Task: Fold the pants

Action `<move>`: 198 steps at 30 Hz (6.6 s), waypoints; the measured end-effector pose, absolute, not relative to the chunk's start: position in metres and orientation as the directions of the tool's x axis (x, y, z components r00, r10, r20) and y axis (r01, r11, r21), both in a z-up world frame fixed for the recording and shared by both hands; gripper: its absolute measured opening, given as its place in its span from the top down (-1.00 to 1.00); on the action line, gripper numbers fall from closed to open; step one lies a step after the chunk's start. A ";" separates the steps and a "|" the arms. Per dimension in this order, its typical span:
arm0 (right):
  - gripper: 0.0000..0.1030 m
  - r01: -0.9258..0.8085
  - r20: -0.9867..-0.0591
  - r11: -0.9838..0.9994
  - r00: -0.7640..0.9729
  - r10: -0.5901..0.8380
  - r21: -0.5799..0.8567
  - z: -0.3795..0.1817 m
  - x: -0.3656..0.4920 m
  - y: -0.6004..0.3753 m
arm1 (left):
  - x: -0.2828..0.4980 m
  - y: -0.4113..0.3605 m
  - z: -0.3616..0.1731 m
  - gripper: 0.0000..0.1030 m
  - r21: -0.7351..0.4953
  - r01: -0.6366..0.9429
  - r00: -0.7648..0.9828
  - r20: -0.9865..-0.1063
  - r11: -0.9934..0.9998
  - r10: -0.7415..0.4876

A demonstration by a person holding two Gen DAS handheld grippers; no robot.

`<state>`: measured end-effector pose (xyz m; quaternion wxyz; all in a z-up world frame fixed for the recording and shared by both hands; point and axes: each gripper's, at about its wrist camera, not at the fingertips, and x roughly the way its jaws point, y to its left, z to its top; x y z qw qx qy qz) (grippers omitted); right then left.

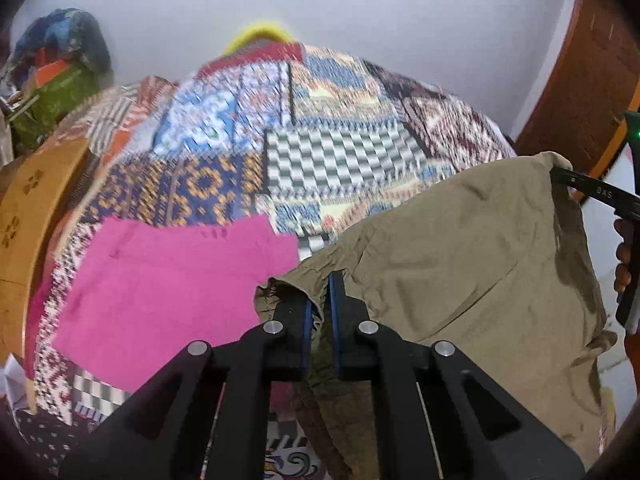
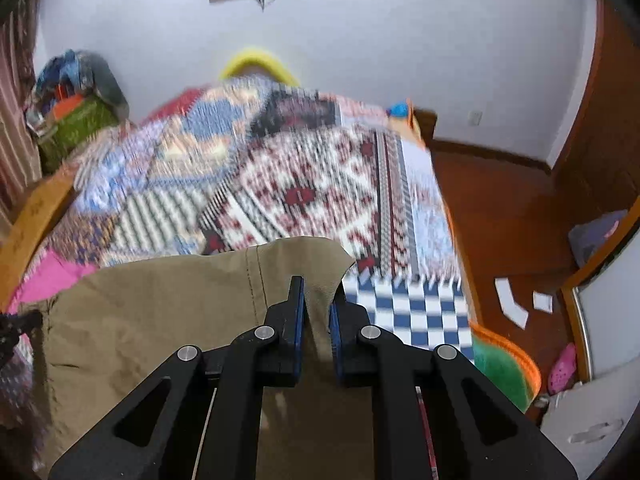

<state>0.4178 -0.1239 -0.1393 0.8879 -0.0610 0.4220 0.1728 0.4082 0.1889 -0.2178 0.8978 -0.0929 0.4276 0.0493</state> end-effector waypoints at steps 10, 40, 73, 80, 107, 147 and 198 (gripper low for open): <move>0.81 -0.400 -0.657 0.911 0.660 0.366 0.106 -0.074 0.377 -0.122 | 0.366 0.207 -0.149 0.89 -0.200 -0.128 0.740 -0.671 0.972 -0.041; 0.82 -0.409 -0.692 0.894 0.592 0.413 0.184 -0.065 0.197 -0.202 | 0.194 0.117 -0.118 0.90 -0.132 0.040 0.725 -0.678 0.990 -0.120; 0.67 -0.312 -0.906 0.945 0.362 0.218 0.102 -0.191 0.113 -0.246 | 0.125 0.130 -0.236 0.75 -0.115 -0.067 0.549 -0.833 0.991 -0.060; 0.67 -0.219 -0.916 0.975 0.386 0.111 0.026 -0.181 0.126 -0.278 | 0.134 0.167 -0.200 0.75 -0.119 -0.142 0.609 -0.793 0.983 -0.008; 0.12 -0.273 -0.883 0.960 0.432 0.182 0.065 -0.189 0.298 -0.217 | 0.301 0.155 -0.245 0.13 -0.321 -0.037 0.428 -0.861 0.946 -0.275; 0.49 -0.462 -0.941 0.885 0.273 0.199 0.053 -0.204 0.180 -0.176 | 0.245 0.085 -0.230 0.03 -0.064 -0.049 0.482 -0.876 0.997 -0.033; 0.07 -0.337 -0.860 0.938 0.454 0.233 0.077 -0.145 0.126 -0.224 | 0.134 0.109 -0.190 -0.82 -0.329 -0.170 0.530 -0.825 0.929 -0.195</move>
